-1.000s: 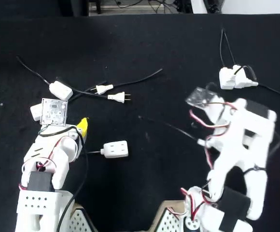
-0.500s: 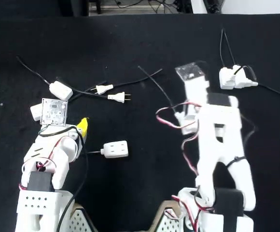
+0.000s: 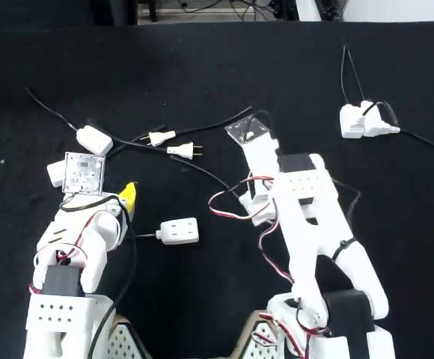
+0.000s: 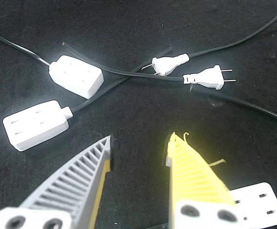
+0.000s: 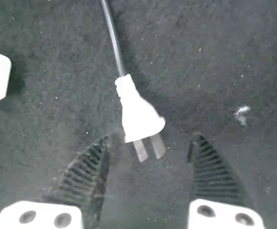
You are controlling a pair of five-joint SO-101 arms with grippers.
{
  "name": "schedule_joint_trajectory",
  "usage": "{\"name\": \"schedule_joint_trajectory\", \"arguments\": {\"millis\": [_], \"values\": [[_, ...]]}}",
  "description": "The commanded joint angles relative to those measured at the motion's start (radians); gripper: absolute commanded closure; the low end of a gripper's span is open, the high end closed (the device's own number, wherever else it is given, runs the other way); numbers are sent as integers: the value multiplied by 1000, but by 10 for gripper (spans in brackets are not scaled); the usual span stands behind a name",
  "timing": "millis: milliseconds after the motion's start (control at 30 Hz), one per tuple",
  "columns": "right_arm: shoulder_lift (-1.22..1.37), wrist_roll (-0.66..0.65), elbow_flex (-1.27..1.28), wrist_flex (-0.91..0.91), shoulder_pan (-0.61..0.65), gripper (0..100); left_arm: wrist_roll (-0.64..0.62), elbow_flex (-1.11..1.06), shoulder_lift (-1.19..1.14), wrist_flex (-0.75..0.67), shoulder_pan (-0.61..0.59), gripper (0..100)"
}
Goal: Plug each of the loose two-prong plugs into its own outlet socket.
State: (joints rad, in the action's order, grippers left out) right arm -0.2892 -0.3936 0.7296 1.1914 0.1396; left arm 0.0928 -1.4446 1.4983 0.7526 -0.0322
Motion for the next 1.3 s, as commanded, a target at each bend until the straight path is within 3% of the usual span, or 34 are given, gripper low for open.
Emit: {"name": "schedule_joint_trajectory", "arguments": {"millis": [0,133,267,400,500,667,900,1100,1267], "values": [[-45,-127,-15,-14,-15,782,-2,13,8,-11,-10,802],[-38,-402,-15,-68,-95,855,-2,13,8,-11,-10,802],[-16,-730,91,-350,-195,928,-2,13,8,-11,-10,802],[74,-767,248,-721,-253,929,-2,13,8,-11,-10,802],[133,-769,311,-832,-264,911,-2,13,8,-14,-10,802],[56,-769,292,-684,-269,907,-2,15,8,-17,-10,802],[-124,-766,302,-436,-117,907,-2,18,8,-17,-10,802],[-165,-766,302,-361,6,908,-2,15,8,-12,-10,802],[-170,-764,259,-315,11,909,-2,15,8,-12,-10,802]]}}
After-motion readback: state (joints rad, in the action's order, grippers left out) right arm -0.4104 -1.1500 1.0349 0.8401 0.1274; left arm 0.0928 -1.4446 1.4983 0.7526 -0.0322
